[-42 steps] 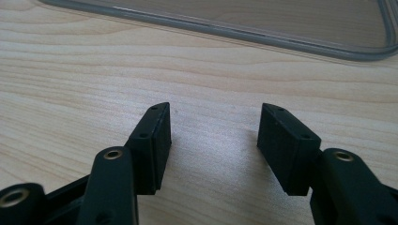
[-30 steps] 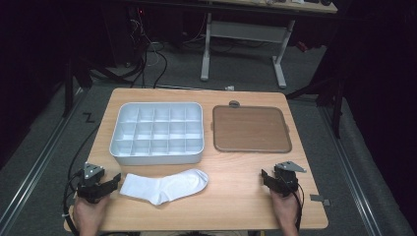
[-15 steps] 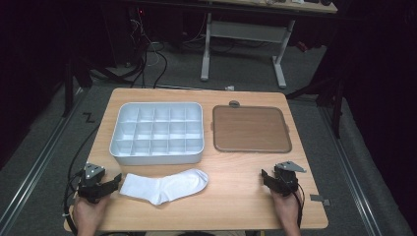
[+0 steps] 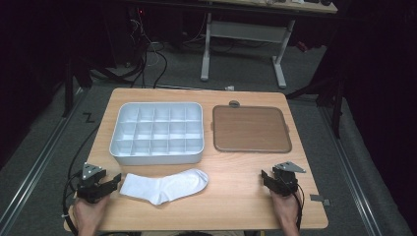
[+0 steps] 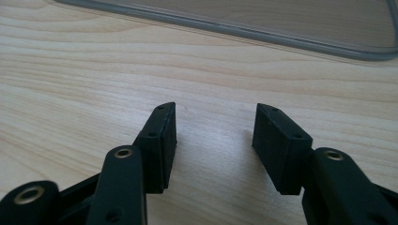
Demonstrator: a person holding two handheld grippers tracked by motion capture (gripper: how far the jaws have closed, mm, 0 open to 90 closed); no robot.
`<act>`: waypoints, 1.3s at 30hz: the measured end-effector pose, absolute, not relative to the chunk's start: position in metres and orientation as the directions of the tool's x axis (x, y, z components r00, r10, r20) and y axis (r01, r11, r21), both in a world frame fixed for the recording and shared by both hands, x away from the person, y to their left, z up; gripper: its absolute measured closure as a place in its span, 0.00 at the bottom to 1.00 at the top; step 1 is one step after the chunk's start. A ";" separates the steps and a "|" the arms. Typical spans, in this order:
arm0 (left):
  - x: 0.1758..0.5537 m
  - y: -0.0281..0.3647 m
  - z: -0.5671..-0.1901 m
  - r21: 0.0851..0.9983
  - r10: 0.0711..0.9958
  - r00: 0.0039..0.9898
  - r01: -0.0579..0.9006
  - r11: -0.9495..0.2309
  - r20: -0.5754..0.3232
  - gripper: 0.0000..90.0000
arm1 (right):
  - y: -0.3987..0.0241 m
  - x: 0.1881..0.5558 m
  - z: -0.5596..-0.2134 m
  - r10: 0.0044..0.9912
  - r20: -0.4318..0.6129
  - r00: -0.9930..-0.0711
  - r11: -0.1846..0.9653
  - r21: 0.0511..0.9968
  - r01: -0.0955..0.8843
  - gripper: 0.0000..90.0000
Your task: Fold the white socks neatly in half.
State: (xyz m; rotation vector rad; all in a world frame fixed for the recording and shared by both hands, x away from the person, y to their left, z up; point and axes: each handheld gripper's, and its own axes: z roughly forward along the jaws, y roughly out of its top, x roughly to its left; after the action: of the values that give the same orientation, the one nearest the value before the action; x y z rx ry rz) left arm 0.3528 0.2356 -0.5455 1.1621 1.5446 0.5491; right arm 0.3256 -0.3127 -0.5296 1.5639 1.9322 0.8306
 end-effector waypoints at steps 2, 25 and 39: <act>0.350 0.235 -0.543 0.819 0.873 0.068 0.387 0.423 -0.483 0.42 | -0.310 0.324 -0.528 0.978 -0.004 -0.211 0.145 0.738 0.659 0.57; 0.322 0.213 -0.514 0.771 0.805 0.169 0.451 0.450 -0.569 0.43 | -0.214 0.317 -0.506 0.839 0.067 -0.541 0.293 0.782 0.550 0.64; 0.328 0.200 -0.527 0.745 0.812 0.137 0.504 0.437 -0.568 0.54 | -0.155 0.325 -0.506 0.747 0.061 -0.662 0.378 0.781 0.498 0.65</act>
State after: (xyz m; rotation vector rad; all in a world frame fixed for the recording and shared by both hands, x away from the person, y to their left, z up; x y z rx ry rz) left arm 0.3276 0.1999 -0.5274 1.2108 1.5179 0.3293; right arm 0.3247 -0.1554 -0.5059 1.0942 2.3394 1.1673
